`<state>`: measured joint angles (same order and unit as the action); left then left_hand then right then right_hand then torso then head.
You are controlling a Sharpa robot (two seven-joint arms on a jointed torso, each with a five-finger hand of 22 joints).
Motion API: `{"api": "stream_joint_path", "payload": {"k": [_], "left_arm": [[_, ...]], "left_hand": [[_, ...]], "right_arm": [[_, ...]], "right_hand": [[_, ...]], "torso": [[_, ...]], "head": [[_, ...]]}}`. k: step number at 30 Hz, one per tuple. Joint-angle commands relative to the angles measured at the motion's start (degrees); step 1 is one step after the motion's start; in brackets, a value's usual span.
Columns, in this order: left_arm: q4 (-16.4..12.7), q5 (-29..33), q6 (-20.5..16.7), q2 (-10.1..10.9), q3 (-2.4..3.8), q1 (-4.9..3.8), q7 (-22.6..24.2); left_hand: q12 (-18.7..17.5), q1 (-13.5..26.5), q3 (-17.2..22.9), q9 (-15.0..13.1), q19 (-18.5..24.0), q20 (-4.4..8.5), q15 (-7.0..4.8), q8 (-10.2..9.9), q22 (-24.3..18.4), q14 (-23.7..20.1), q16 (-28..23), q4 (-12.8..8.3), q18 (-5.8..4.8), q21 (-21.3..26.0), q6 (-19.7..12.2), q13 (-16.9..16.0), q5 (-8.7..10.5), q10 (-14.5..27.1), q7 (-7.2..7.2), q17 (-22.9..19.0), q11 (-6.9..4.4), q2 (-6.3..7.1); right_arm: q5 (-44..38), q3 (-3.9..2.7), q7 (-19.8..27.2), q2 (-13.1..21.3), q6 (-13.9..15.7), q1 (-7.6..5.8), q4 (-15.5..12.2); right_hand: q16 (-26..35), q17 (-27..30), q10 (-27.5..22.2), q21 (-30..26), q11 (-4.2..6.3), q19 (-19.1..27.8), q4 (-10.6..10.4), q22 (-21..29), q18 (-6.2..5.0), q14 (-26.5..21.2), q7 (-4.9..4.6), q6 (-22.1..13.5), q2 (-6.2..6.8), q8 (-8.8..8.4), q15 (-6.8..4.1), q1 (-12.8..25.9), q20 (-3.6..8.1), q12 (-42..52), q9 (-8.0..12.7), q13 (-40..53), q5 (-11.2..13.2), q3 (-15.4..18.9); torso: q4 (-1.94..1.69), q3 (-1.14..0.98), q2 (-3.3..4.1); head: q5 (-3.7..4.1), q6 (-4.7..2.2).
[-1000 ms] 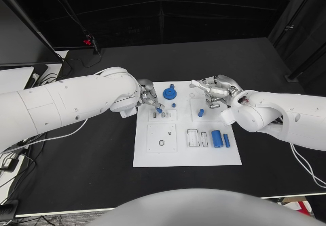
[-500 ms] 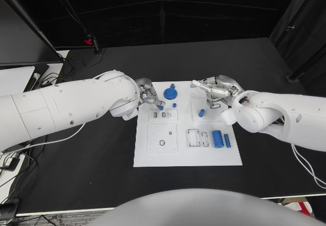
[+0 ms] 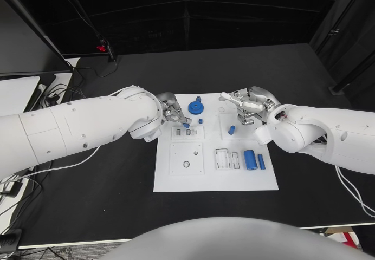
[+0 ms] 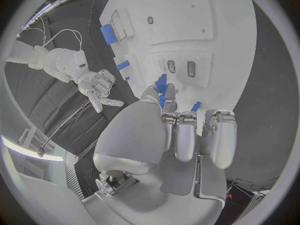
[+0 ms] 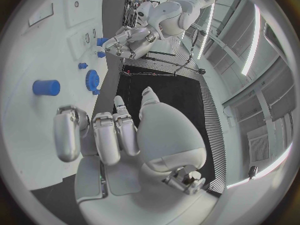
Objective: Assemble the parts on the task board
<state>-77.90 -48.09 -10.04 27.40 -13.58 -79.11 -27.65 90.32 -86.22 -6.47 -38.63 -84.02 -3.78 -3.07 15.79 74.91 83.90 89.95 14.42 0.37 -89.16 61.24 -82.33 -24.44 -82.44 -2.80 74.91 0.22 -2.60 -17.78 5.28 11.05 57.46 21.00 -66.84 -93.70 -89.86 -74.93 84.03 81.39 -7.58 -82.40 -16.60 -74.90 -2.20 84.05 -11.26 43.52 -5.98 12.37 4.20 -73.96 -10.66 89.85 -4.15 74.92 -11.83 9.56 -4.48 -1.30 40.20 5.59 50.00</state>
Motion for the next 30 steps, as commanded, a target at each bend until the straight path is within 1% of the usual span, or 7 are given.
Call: {"api": "stream_joint_path", "payload": {"k": [1,6,11,13,22,25,30], "left_arm": [[-0.22,0.09,-1.18,0.06,0.03,0.29,0.21],[-0.55,-1.47,-1.57,0.25,0.03,0.87,0.45],[-1.05,-3.61,-2.41,0.47,0.03,1.35,0.95],[-1.17,-4.38,-2.63,0.52,0.03,1.49,1.13],[-1.2,-5.29,-3.24,0.58,0.03,1.74,1.49],[-1.14,-5.34,-3.29,0.54,0.03,1.78,1.54],[-1.03,-5.38,-2.76,0.48,0.03,1.86,1.43]], "left_hand": [[-0.32,-4.11,1.64,-0.5,-4.77,0.24,-0.21,0.08,14.58,6.1,0.05,-1.42,0.01,0.28,0.61,-7.67,-0.38,-7.56,0.52,15.09,-1.19,-3.45],[-0.32,-4.22,1.8,-0.52,-4.68,0.23,-0.21,0.06,14.54,6.1,0.05,-1.34,0.04,0.37,0.58,-7.67,-0.48,-7.56,0.52,15.09,-1.2,-3.39],[-0.32,-4.38,2.03,-0.56,-4.64,0.21,-0.2,0.03,14.52,6.1,0.05,-1.22,0.06,0.41,0.51,-7.67,-0.63,-7.56,0.51,15.09,-1.2,-3.3],[-0.32,-4.42,2.09,-0.57,-4.67,0.21,-0.2,0.03,14.54,6.1,0.05,-1.2,0.04,0.37,0.49,-7.67,-0.65,-7.56,0.5,15.09,-1.2,-3.28],[-0.32,-4.42,2.09,-0.57,-4.65,0.21,-0.2,0.03,14.53,6.1,0.05,-1.19,0.05,0.39,0.49,-7.67,-0.66,-7.56,0.5,15.09,-1.2,-3.28],[-0.32,-4.55,2.26,-0.61,-4.66,0.21,-0.19,0.03,14.53,6.1,0.05,-1.12,0.05,0.39,0.48,-7.67,-0.73,-7.56,0.49,15.09,-1.19,-3.23],[-0.32,-4.58,2.31,-0.61,-4.57,0.2,-0.19,0.02,14.49,6.1,0.05,-1.09,0.08,0.47,0.47,-7.67,-0.76,-7.56,0.48,15.09,-1.19,-3.21]], "right_arm": [[0.12,-0.02,0.62,0.07,-0.07,-0.06,-0.19],[0.12,-0.02,0.64,0.09,-0.09,-0.06,-0.18],[0.12,-0.02,0.68,0.09,-0.14,-0.06,-0.13],[0.12,-0.02,0.69,0.07,-0.16,-0.05,-0.11],[0.12,-0.02,0.67,0.06,-0.21,-0.04,-0.05],[0.12,-0.02,0.67,0.07,-0.22,-0.03,-0.05],[0.12,-0.02,0.68,0.05,-0.24,-0.02,-0.05]], "right_hand": [[-0.14,-15.07,5.97,-0.17,-0.44,0.36,0.01,-11.06,-0.56,5.95,-1.03,-0.32,-0.51,0.38,0.34,-0.11,-0.08,0.15,-0.06,15.08,0.08,0.33],[-0.14,-15.07,5.97,-0.17,-0.44,0.36,0.01,-11.06,-0.56,5.95,-1.03,-0.32,-0.51,0.38,0.34,-0.11,-0.08,0.15,-0.06,15.08,0.08,0.33],[-0.14,-15.07,5.97,-0.17,-0.44,0.36,0.01,-11.06,-0.56,5.95,-1.03,-0.32,-0.51,0.38,0.34,-0.11,-0.08,0.15,-0.06,15.08,0.08,0.33],[-0.14,-15.07,5.97,-0.17,-0.44,0.36,0.01,-11.06,-0.56,5.95,-1.03,-0.32,-0.51,0.38,0.34,-0.11,-0.08,0.15,-0.06,15.08,0.08,0.33],[-0.14,-15.07,5.97,-0.17,-0.44,0.36,0.01,-11.06,-0.56,5.95,-1.03,-0.32,-0.51,0.38,0.34,-0.11,-0.08,0.15,-0.06,15.08,0.08,0.33],[-0.14,-15.07,5.97,-0.17,-0.44,0.36,0.01,-11.06,-0.56,5.95,-1.03,-0.32,-0.51,0.38,0.34,-0.11,-0.08,0.15,-0.06,15.08,0.08,0.33],[-0.14,-15.07,5.97,-0.17,-0.44,0.36,0.01,-11.06,-0.56,5.95,-1.03,-0.32,-0.51,0.38,0.34,-0.11,-0.08,0.15,-0.06,15.08,0.08,0.33]], "torso": [[-0.09,-0.01,-0.01],[-0.04,0.0,-0.01],[-0.11,0.0,-0.01],[-0.09,0.0,-0.01],[-0.02,0.04,0.0],[-0.02,0.0,0.0],[-0.05,0.0,-0.02]], "head": [[0.1,0.0],[-0.01,0.0],[-0.02,0.0],[-0.07,0.0],[-0.12,0.0],[-0.13,0.0],[-0.11,0.0]]}}
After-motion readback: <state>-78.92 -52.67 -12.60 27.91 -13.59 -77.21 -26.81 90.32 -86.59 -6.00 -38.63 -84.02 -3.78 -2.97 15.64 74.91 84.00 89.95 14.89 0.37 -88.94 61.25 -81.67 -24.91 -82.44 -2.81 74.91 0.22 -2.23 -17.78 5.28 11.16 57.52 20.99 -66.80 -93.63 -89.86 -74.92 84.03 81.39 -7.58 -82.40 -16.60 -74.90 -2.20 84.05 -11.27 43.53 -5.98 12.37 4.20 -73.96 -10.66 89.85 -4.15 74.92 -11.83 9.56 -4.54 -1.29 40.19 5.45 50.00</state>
